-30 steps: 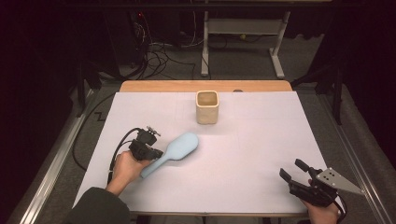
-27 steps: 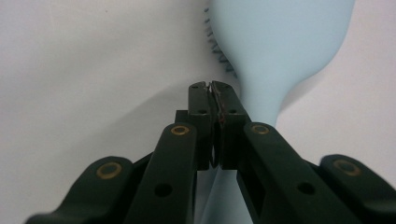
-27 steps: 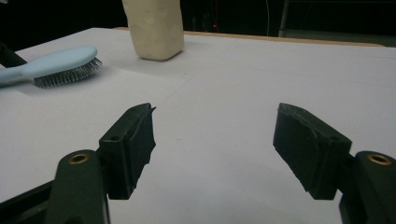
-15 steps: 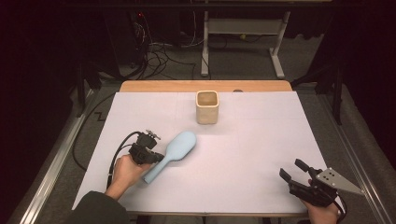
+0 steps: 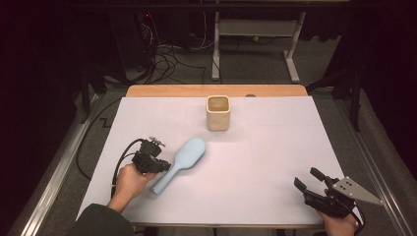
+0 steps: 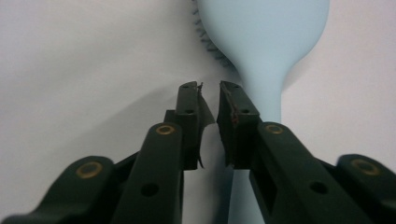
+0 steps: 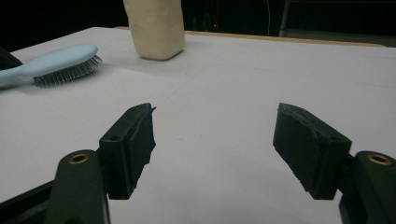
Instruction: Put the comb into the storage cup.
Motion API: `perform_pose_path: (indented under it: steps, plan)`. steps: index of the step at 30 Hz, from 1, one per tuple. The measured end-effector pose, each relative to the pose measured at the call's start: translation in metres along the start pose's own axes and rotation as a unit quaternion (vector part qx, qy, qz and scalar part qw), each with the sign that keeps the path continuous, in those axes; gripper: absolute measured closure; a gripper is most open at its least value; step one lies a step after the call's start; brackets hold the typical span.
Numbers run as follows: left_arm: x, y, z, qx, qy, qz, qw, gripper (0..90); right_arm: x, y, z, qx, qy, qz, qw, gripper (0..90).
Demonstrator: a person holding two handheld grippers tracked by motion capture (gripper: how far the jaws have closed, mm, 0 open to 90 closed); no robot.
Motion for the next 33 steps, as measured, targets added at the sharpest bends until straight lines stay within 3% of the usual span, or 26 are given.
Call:
perform_pose_path:
  steps: [8,17,25,33]
  plan:
    - [0.000,0.011,0.000,0.002,0.003,0.024,0.9997,59.8,0.000,0.000,0.000,-0.002,0.001,0.000,1.0000,29.6]
    - [0.000,0.009,0.013,-0.004,-0.013,0.020,0.9997,47.0,0.000,-0.001,0.000,-0.001,0.002,-0.002,1.0000,29.6]
    - [-0.002,0.002,0.024,-0.011,-0.024,0.007,0.9996,45.1,0.000,-0.001,0.000,-0.001,0.003,-0.001,1.0000,29.6]
    - [-0.005,-0.010,0.027,0.005,-0.033,-0.009,0.9994,43.8,0.000,-0.001,-0.001,-0.001,0.003,-0.002,1.0000,29.6]
Point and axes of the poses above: each handheld gripper's, and its own axes: y roughly backward along the jaws, x roughly out of its top, z roughly to its right, the point moved 9 cm from there along -y, roughly forward along the jaws, and after that the axes turned 5 degrees about z, right-handed, at the moved point
